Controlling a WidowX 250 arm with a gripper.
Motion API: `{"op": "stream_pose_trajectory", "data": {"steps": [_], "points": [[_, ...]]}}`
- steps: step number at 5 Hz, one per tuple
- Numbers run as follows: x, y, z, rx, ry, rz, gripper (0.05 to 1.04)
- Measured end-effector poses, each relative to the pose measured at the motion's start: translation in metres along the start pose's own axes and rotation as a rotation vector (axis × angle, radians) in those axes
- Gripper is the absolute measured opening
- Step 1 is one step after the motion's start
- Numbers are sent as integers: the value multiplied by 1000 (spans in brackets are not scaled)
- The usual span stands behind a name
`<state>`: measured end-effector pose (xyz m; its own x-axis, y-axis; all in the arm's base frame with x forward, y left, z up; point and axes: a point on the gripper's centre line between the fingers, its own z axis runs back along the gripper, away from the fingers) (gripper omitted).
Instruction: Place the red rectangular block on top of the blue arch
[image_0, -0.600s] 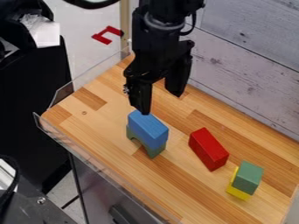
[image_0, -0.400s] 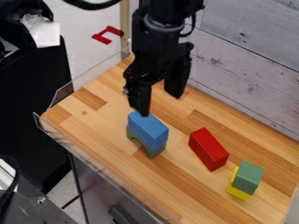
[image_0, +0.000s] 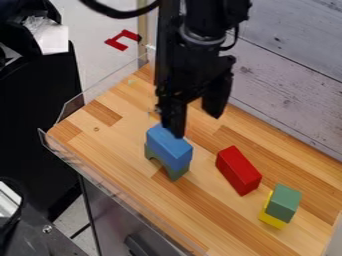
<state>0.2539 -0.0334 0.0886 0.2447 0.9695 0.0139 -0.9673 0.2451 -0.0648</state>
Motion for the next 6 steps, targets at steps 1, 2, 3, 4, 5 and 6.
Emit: {"op": "stream_pose_trajectory", "data": {"steps": [1,2,3,4,5,6], "points": [[-6,-6,0,-34,3,-12,999],[-12,-19,-10,-50,37,-26,999],[-23,-29,-20,-84,66,-81,999],[-33,-39,-33,-112,75,-135,999],[-40,-45,-44,-105,79,-160,1000],[-43,-51,-49,-86,65,-167,1000]]}}
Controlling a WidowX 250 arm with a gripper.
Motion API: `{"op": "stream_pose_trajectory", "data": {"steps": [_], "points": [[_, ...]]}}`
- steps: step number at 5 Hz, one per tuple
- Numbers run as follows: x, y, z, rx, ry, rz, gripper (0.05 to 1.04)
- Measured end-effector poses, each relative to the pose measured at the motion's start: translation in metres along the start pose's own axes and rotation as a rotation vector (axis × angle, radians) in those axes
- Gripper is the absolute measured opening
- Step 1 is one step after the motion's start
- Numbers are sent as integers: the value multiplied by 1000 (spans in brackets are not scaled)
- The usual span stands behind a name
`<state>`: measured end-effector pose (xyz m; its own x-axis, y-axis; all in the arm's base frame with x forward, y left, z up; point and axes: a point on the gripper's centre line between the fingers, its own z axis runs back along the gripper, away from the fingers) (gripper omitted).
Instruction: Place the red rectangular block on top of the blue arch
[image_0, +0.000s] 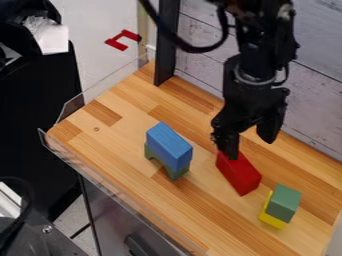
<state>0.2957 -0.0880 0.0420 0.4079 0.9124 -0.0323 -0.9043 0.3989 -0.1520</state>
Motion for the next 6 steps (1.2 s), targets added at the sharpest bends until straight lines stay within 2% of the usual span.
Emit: {"op": "stream_pose_trajectory", "data": {"steps": [3,5,6], "points": [[1,1,-20,42,-16,44,1000],[0,8,-38,75,4,80,999],[-2,14,-51,115,26,102,999]]}}
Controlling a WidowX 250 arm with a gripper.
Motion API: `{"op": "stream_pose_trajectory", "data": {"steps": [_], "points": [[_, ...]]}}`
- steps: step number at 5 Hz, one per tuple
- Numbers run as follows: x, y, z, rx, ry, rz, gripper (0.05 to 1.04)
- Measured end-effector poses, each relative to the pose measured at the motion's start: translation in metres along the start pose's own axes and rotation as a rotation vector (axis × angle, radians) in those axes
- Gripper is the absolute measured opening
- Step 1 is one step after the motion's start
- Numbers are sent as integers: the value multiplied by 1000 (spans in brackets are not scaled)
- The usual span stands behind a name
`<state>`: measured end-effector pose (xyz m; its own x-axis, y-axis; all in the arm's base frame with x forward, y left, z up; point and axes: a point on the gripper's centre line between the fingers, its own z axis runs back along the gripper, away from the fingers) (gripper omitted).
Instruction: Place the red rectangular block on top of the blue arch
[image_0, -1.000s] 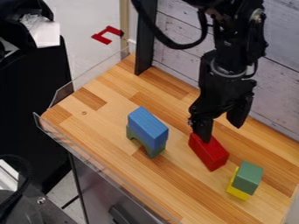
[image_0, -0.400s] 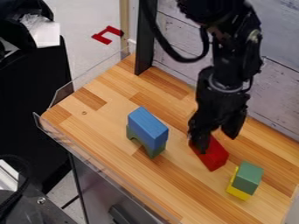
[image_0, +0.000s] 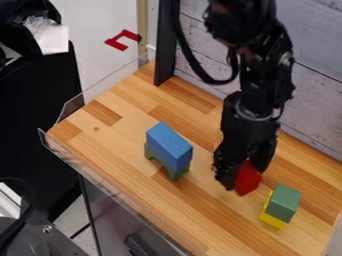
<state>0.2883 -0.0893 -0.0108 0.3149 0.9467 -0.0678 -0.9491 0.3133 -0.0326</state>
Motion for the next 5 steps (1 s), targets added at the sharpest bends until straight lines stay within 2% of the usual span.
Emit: {"op": "stream_pose_trajectory", "data": {"steps": [1,2,3,4,5], "points": [[1,3,-10,22,11,8,1000],[2,5,-11,22,10,8,967],[7,9,-16,10,7,24,669],[11,15,-12,8,-2,28,595],[14,19,1,-21,-19,45,595]]}}
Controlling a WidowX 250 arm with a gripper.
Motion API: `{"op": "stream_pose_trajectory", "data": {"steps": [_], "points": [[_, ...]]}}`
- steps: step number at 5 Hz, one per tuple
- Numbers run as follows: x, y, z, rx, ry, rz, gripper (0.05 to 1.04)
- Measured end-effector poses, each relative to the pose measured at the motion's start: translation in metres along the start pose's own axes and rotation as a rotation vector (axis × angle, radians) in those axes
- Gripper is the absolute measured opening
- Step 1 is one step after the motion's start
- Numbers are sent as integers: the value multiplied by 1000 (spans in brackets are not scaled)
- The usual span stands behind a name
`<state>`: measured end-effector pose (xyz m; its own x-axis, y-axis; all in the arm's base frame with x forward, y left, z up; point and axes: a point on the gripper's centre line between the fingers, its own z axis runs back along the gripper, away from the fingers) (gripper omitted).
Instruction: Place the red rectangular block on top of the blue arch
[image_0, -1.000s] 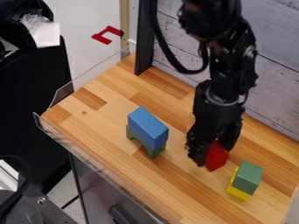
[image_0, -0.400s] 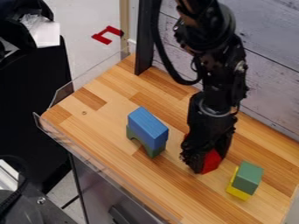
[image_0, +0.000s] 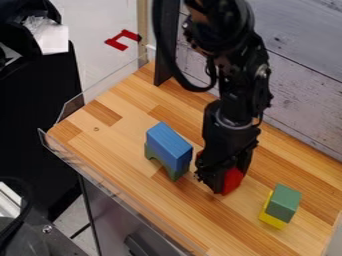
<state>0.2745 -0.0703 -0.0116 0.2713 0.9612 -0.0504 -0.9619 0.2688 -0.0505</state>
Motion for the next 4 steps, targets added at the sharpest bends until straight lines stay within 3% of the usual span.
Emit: {"op": "stream_pose_trajectory", "data": {"steps": [2,3,4], "points": [[4,4,82,-100,-108,-4,595],[1,7,111,-158,-154,3,595],[2,12,112,-157,-146,15,595]]}}
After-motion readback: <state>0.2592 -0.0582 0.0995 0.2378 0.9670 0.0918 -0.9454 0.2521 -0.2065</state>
